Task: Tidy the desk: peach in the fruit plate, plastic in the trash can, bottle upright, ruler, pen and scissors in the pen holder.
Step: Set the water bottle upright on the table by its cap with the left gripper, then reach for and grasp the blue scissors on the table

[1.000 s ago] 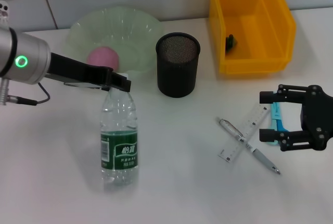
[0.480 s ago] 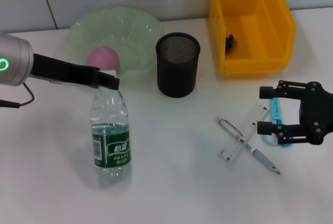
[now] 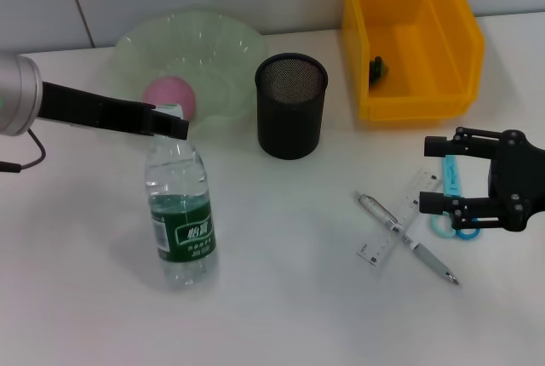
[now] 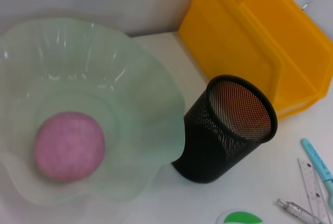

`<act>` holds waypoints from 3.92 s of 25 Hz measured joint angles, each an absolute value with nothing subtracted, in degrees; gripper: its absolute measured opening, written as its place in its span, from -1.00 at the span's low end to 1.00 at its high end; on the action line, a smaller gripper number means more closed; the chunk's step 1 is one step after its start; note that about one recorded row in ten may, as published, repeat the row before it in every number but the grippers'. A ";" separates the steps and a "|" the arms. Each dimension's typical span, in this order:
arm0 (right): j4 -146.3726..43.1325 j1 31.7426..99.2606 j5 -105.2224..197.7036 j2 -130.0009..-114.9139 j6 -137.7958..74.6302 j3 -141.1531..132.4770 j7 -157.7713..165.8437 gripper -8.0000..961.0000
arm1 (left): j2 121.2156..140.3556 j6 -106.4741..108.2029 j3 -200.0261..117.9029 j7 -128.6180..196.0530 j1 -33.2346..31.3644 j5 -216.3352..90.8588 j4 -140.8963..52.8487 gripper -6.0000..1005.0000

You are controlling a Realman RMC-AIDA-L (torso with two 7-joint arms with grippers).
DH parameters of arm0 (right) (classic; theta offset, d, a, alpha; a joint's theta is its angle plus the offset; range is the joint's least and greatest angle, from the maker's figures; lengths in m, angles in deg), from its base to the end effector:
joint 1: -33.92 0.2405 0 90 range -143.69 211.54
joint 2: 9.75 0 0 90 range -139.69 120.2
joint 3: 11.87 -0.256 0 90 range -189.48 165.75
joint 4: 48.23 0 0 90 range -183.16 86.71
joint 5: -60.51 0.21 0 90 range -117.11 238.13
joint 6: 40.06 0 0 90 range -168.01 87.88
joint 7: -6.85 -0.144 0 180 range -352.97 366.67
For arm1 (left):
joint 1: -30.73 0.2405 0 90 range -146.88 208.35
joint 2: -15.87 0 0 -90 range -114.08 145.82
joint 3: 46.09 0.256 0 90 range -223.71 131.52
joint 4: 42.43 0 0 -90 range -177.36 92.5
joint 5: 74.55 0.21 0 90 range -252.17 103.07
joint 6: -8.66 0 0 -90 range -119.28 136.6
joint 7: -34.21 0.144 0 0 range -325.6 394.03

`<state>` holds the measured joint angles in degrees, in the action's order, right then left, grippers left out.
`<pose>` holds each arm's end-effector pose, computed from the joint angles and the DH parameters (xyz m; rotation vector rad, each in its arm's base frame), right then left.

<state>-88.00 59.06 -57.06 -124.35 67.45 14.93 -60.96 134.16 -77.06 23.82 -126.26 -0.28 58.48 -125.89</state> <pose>0.2912 0.2854 0.0607 -2.7167 0.3762 0.8235 -0.1554 0.3635 0.0373 -2.4399 -1.3021 -0.0996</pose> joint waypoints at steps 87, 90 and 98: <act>-87.96 58.40 -55.89 -124.97 65.27 14.86 -63.47 0.67 | 134.05 -71.79 23.59 -100.11 6.16 54.23 -134.49 0.59; -87.98 58.35 -55.62 -124.96 65.43 14.72 -63.50 0.67 | 134.04 -74.88 17.80 -96.61 6.54 49.19 -134.45 0.59; -87.95 58.85 -55.59 -124.96 65.11 14.44 -64.37 0.67 | 134.03 -87.14 0.84 -78.21 8.04 27.82 -121.61 0.60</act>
